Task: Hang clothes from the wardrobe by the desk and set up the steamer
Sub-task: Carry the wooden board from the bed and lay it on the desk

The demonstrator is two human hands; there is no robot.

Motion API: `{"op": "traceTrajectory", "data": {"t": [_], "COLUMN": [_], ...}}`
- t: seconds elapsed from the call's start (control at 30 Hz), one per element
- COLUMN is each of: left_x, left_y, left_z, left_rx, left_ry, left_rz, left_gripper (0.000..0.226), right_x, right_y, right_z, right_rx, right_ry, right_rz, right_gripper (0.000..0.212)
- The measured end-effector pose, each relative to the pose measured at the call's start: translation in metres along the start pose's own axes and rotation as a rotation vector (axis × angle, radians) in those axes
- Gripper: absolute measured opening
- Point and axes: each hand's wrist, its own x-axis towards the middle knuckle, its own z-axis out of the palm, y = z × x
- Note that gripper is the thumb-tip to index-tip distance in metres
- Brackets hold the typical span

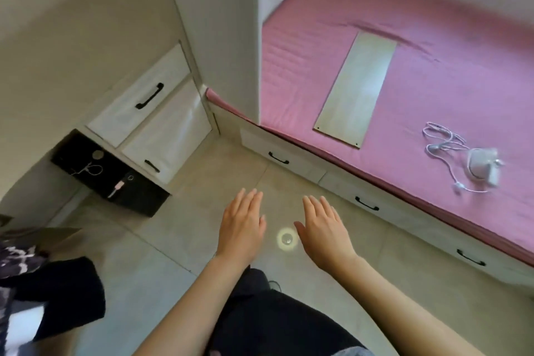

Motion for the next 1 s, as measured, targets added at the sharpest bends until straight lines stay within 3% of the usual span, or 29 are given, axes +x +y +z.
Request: {"op": "traceTrajectory", "data": {"t": [0.7, 1.0], "left_x": [0.275, 0.35], "left_y": [0.065, 0.129], "left_z": [-0.01, 0.011], "left_rx": [0.038, -0.104], "left_ry": [-0.116, -0.242], "left_rz": [0.298, 0.253], "left_gripper": [0.053, 0.053], "right_x": [0.166, 0.227], "right_y": [0.11, 0.194], "right_z": [-0.076, -0.103], "right_rx": [0.07, 0.156], "right_ry": [0.095, 0.131], "right_rz": [0.435, 0.546], "right_gripper": [0.06, 0.058]}}
